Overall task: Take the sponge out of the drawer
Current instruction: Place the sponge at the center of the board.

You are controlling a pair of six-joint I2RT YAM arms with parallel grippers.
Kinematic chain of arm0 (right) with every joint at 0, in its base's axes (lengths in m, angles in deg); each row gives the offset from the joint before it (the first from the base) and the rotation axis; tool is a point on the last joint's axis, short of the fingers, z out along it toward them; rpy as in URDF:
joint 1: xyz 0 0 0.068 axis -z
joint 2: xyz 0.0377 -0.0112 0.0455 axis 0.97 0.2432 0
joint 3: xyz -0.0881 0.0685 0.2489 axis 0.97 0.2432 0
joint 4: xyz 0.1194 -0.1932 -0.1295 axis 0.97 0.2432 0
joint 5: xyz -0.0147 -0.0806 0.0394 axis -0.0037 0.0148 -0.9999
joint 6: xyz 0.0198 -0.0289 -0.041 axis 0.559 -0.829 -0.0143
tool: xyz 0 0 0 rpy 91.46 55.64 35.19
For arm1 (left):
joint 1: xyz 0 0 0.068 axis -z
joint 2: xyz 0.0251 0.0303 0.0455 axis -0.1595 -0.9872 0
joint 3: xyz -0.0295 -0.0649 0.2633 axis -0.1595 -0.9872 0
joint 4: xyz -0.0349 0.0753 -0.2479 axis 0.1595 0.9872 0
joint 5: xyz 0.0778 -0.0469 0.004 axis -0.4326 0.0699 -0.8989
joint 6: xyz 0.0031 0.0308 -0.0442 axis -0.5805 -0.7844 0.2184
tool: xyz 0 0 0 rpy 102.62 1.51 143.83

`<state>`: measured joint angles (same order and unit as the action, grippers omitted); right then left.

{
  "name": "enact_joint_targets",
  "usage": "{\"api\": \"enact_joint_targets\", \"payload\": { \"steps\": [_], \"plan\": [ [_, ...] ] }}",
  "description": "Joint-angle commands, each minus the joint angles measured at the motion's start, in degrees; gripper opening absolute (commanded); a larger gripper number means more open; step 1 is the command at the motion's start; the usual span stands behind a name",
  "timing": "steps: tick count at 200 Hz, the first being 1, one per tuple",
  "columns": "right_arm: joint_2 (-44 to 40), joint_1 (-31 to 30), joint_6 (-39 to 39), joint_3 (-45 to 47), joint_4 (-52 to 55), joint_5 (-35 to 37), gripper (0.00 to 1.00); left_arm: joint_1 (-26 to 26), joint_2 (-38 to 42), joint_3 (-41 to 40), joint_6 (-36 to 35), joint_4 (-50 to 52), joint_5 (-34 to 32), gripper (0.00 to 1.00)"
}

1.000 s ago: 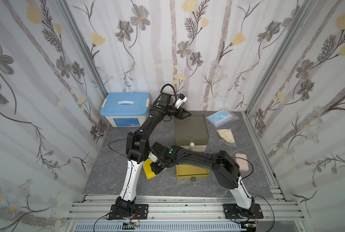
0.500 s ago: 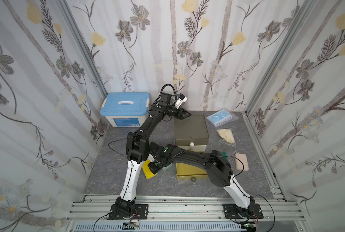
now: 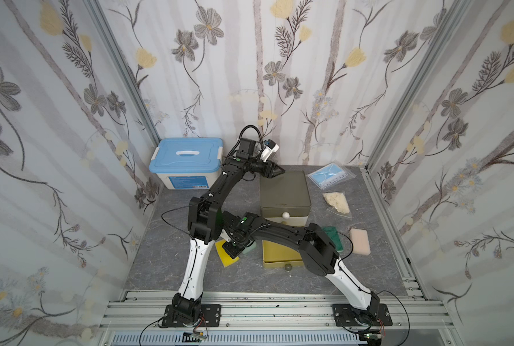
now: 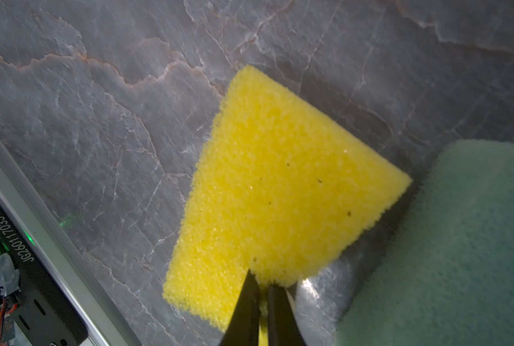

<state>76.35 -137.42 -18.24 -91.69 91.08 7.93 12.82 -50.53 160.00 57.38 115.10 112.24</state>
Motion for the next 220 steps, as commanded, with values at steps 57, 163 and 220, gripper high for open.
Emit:
{"api": "enact_joint_targets", "payload": {
  "steps": [57, 163, 220],
  "plan": [
    [-2.6, 0.4, -2.4, 0.1, 0.5, 1.3, 0.50, 0.2, -1.1, -0.5, -0.1, 9.8, -0.4, 0.61],
    [-15.9, 2.5, -0.6, 13.2, -3.7, 3.7, 0.43, 0.1, -1.0, -0.3, -0.4, 10.1, -0.2, 0.61],
    [-35.4, 2.3, 3.3, 33.0, -6.7, 10.2, 0.15, 0.1, -1.5, -0.1, -0.2, 9.8, -0.1, 0.61]
  ]
}}
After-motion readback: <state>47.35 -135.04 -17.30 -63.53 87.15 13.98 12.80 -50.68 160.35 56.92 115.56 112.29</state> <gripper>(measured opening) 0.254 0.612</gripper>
